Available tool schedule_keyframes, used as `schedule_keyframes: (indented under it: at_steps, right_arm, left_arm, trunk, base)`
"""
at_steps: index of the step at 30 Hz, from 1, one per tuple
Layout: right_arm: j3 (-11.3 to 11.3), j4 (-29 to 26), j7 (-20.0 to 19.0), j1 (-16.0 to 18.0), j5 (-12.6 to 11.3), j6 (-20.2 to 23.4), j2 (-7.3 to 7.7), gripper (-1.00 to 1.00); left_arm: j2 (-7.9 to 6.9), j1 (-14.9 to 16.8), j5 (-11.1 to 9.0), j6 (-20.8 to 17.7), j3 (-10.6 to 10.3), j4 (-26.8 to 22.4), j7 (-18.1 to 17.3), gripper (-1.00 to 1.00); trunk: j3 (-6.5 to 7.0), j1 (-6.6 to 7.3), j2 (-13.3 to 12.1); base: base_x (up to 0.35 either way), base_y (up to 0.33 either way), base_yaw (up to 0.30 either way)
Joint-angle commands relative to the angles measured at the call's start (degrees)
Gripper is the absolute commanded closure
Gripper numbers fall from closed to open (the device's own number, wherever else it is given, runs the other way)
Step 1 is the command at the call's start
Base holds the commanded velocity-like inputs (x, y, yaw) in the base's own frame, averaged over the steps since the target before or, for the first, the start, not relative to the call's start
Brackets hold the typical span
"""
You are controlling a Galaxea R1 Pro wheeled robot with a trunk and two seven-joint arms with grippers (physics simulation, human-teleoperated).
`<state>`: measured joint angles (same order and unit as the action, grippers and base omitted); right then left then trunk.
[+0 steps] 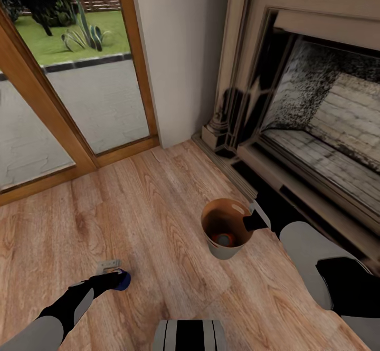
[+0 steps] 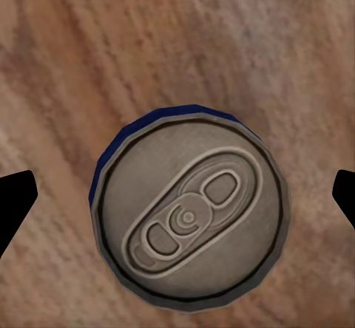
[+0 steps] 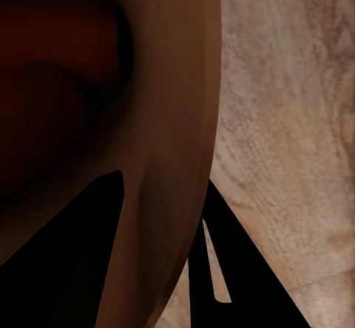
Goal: Put the three can of soda from the living room inside the tash can in the kitchen.
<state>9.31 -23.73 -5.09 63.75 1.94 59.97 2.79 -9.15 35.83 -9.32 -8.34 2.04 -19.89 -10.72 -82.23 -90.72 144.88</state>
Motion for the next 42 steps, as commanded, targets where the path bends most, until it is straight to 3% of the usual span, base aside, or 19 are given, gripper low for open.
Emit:
schedule_keyframes:
  at_steps: [1,42]
  right_arm:
    - [-0.4,0.0,-0.2,-2.5,-2.1,0.0,-0.58,1.00]
    - [-0.5,-0.1,-0.3,-1.4,-1.9,0.0,-0.34,1.00]
  left_arm:
    - [0.01,0.0,0.0,0.0,0.0,0.0,0.0,-1.00]
    - [0.01,0.0,0.0,0.8,-0.1,0.1,0.0,-1.00]
  trunk:
    - [-0.02,-4.09,0.0]
    - [-0.02,-4.09,0.0]
  base:
    - [0.000,0.000,0.000]
    - [0.000,0.000,0.000]
